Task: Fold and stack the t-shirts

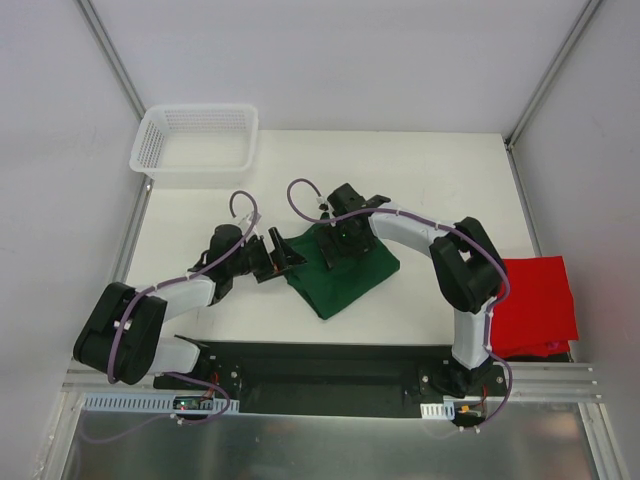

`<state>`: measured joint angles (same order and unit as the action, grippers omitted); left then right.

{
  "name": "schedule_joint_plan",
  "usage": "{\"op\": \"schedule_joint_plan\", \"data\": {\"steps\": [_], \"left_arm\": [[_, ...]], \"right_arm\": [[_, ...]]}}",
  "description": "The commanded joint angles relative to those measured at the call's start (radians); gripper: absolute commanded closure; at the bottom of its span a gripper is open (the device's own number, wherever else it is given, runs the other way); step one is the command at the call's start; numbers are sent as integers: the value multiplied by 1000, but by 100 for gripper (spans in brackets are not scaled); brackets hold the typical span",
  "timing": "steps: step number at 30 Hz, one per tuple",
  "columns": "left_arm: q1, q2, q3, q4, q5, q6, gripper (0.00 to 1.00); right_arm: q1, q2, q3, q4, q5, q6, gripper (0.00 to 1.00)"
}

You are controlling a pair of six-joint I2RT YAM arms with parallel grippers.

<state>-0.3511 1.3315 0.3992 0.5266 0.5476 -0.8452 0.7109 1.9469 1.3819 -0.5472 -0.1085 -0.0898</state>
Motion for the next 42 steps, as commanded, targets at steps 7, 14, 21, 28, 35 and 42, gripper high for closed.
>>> {"op": "schedule_joint_plan", "data": {"steps": [7, 14, 21, 28, 35, 42], "left_arm": [[17, 14, 16, -20, -34, 69, 1], [18, 74, 30, 26, -3, 52, 1], [17, 87, 38, 78, 35, 32, 1], [15, 66, 49, 70, 63, 17, 1], [9, 9, 44, -6, 51, 21, 1], [4, -106, 36, -177, -23, 78, 1]], "right_arm": [[4, 29, 20, 12, -49, 7, 4], [4, 30, 14, 12, -48, 7, 4], [4, 44, 22, 10, -59, 5, 4], [9, 67, 39, 1, -62, 4, 4], [12, 83, 57, -10, -60, 2, 4], [16, 87, 63, -11, -62, 1, 4]]}}
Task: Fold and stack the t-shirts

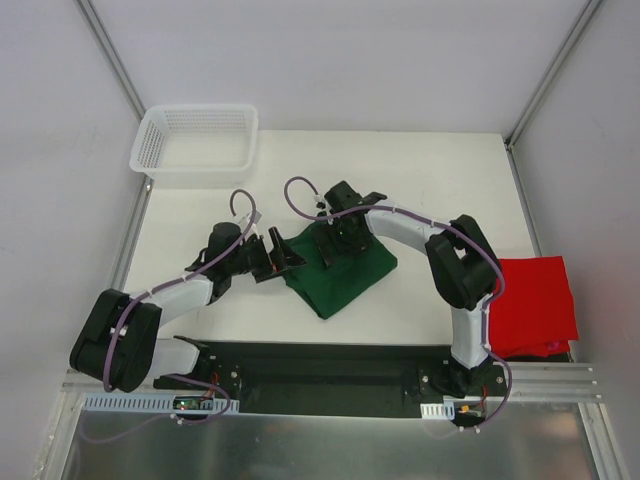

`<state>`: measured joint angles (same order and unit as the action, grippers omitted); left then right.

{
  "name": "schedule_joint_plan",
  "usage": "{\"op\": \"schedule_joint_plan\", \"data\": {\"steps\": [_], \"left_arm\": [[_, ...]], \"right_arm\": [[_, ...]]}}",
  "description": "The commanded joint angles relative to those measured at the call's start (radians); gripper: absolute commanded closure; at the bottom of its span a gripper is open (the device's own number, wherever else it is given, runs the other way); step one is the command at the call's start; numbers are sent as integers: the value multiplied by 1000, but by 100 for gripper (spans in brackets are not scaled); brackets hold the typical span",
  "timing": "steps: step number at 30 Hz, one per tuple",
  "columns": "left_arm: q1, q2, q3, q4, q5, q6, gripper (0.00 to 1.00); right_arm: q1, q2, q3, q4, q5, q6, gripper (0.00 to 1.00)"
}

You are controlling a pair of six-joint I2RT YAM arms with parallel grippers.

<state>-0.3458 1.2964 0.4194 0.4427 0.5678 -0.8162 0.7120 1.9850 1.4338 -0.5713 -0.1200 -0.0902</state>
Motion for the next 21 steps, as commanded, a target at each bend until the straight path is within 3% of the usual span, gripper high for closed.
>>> {"op": "schedule_joint_plan", "data": {"steps": [1, 8, 21], "left_arm": [[-1, -81, 16, -108, -52, 57, 1], [-1, -82, 47, -159, -82, 95, 1], [-1, 66, 65, -44, -26, 80, 1]], "right_arm": [[17, 48, 13, 11, -50, 1, 4], [24, 55, 27, 1, -49, 0, 4], [24, 54, 16, -4, -37, -8, 4]]}}
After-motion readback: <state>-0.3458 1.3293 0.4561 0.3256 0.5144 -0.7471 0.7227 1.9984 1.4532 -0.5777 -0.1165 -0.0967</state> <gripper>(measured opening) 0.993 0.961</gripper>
